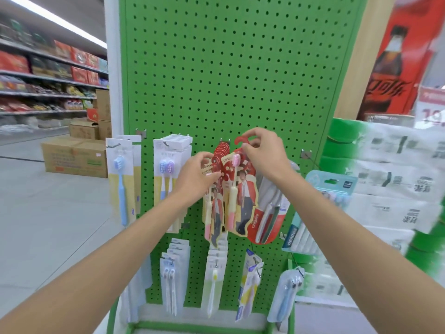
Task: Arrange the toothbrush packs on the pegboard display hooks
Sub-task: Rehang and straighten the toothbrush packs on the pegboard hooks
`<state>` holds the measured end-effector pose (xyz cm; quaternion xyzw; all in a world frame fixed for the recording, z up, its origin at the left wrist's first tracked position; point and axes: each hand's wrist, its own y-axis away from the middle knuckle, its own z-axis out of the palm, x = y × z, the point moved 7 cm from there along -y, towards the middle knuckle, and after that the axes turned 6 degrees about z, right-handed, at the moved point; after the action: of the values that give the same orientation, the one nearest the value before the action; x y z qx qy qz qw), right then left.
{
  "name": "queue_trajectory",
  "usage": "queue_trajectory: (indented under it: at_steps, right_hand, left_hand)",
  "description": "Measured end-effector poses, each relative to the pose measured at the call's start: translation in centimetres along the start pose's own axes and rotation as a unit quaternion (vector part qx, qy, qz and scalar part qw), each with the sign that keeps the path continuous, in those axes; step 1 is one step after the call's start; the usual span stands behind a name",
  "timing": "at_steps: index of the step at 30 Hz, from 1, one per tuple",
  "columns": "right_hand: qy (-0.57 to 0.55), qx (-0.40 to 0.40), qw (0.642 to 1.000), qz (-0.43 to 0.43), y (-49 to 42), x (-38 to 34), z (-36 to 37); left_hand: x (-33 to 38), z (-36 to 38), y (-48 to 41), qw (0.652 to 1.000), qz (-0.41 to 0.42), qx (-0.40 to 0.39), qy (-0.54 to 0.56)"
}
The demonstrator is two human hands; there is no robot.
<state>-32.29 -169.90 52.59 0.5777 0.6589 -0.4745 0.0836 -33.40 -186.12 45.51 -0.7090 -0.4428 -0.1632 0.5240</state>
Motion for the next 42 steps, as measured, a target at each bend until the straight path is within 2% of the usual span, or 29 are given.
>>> queue_trajectory:
  at_steps: [10,15,26,31,33,36,42]
  right_hand:
    - [0.085,-0.039,0.995,-0.041,-0.8,0.6,3.7]
    - [0.079,-0.068,0.994,-0.021,-0.9,1.3,4.7]
    - [0.029,-0.043,0.999,-0.015,-2.0,1.0,5.1]
    - [-0.006,-0.127,0.991,0.038,-2.0,1.6,6.0]
    - [-0.017,-0.118,0.992,0.044,-2.5,1.6,5.1]
    - [0.013,-0.077,0.997,0.014,-3.6,1.0,3.5]
    - [0.104,-0.168,0.980,0.005,-4.6,0.6,6.0]
  left_hand:
    - [-1.2,0.0,-0.6,1.000,0.005,0.002,0.017]
    - [-1.9,0.0,-0.2,1.000,-0.006,-0.001,0.026]
    - [-2.1,0.4,0.1,0.999,0.015,-0.005,0.032]
    - [-2.0,0.4,0.1,0.999,0.014,-0.003,0.033]
    - [-2.0,0.4,0.2,0.999,0.015,-0.005,0.030]
    - [-2.1,0.3,0.2,0.999,0.019,-0.001,0.028]
    - [-2.5,0.5,0.4,1.000,0.010,-0.007,0.014]
